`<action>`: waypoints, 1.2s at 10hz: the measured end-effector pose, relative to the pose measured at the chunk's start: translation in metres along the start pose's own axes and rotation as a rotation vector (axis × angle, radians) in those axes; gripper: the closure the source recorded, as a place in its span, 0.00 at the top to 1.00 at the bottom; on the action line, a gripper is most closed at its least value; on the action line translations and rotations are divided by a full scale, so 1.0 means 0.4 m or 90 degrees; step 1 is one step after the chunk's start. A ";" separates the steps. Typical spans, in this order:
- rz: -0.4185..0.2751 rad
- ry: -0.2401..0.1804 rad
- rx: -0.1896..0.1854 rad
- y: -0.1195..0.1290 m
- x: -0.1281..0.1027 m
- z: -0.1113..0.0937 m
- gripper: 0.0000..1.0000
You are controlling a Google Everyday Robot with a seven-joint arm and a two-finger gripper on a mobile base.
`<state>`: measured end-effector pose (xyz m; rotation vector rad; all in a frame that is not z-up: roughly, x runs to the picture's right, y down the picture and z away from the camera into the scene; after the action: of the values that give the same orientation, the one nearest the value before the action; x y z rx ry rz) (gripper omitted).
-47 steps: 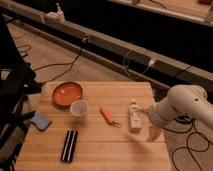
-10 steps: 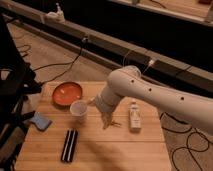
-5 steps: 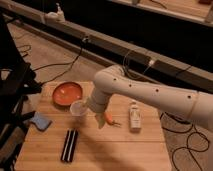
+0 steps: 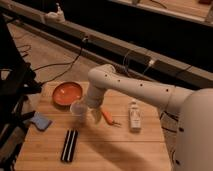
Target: Pick up the ceramic cup
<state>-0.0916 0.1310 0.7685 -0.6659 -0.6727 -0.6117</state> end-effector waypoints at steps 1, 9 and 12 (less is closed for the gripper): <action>0.006 -0.008 -0.002 -0.011 0.009 0.022 0.80; 0.011 -0.039 0.042 -0.052 -0.011 0.036 0.13; -0.020 -0.034 0.096 -0.061 -0.050 -0.064 0.00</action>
<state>-0.1120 0.1031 0.7474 -0.5334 -0.7721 -0.5672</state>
